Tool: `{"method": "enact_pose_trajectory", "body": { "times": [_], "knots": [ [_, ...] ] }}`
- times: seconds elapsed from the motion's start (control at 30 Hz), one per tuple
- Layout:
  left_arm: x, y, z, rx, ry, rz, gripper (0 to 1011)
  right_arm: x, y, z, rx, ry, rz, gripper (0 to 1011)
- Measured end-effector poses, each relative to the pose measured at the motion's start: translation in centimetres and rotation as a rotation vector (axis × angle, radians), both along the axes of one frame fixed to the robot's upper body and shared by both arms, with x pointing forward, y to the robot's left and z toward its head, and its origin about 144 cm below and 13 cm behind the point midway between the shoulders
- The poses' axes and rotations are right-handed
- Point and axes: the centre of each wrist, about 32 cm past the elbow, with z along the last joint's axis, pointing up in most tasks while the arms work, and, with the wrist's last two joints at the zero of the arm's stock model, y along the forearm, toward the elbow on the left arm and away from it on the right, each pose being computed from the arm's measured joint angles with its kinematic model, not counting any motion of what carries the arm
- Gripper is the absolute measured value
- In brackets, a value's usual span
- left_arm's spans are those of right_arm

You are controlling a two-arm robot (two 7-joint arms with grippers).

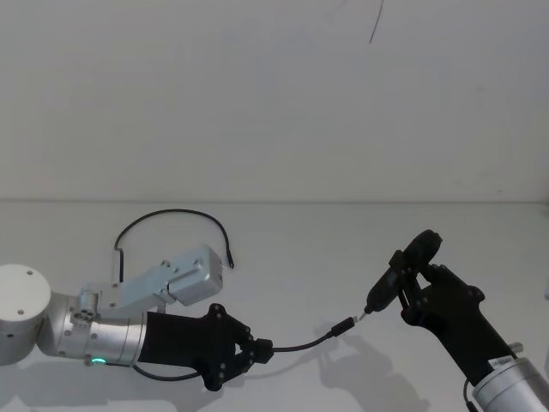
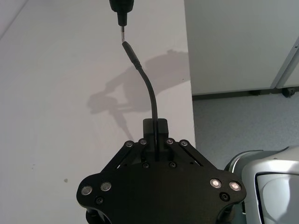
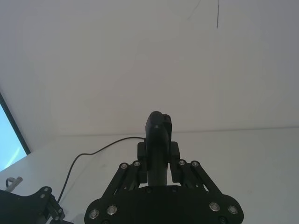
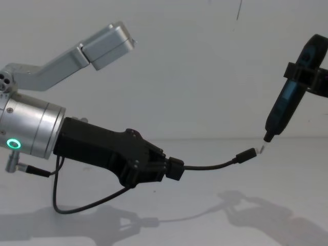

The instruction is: Pick up the data cable with the one hand.

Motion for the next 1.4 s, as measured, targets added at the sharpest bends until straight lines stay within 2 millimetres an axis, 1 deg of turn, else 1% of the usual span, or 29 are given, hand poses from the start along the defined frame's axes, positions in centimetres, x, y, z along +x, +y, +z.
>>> {"method": "enact_pose_trajectory", "body": {
  "times": [1.4],
  "knots": [
    [0.0,0.0,0.0,0.0,0.0,0.0,42,-0.04,0.1,0.2,-0.01,-0.005,0.014,263]
  ]
}}
